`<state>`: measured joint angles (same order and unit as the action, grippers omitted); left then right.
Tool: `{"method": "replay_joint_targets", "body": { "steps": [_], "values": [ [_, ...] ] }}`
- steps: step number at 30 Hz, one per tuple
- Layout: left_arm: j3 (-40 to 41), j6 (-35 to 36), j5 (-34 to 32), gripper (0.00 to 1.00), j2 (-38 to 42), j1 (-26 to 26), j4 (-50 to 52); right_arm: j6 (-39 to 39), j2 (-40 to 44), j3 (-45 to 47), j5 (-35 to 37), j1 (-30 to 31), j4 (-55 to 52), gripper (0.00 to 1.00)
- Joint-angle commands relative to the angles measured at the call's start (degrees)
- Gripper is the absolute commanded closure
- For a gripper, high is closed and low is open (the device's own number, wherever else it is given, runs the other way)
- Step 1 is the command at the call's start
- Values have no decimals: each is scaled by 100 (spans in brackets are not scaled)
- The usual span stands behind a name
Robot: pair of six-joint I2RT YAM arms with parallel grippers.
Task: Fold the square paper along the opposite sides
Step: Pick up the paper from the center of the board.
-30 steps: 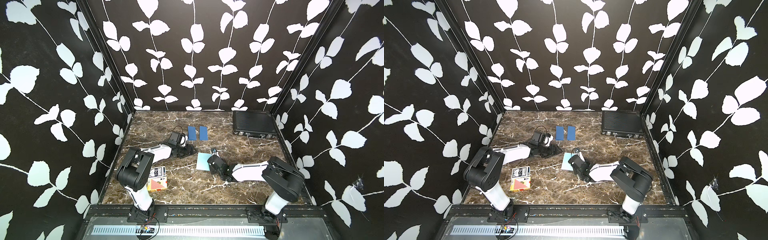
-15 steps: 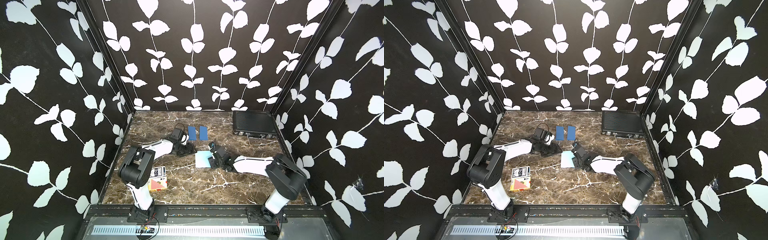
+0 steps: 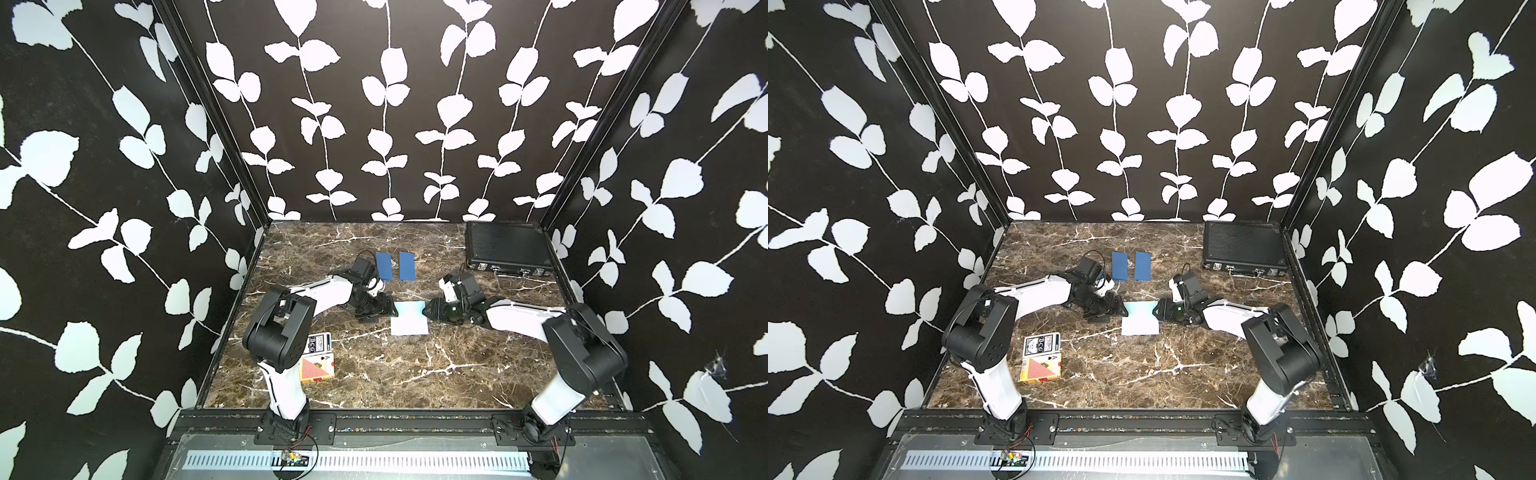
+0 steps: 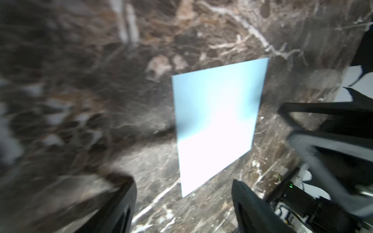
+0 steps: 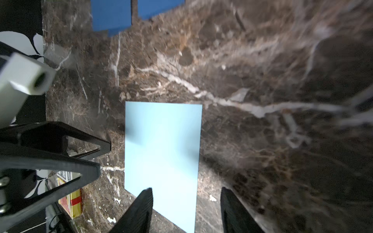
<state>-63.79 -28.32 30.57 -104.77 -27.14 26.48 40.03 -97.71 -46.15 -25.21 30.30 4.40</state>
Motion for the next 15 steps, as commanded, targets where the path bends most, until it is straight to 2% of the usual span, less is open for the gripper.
{"method": "replay_joint_targets", "body": {
  "steps": [1, 7, 15],
  "values": [
    [-199, -73, 215, 21, -254, -45, -51, 88, -364, 138, -437, 26, 293, 44],
    [-244, -104, 318, 21, -690, -81, -213, 22, -700, 145, -550, 26, 503, 46],
    [-5, -123, 111, 19, -635, -37, -370, 51, -826, 49, -676, 52, 612, 47]
  ]
}}
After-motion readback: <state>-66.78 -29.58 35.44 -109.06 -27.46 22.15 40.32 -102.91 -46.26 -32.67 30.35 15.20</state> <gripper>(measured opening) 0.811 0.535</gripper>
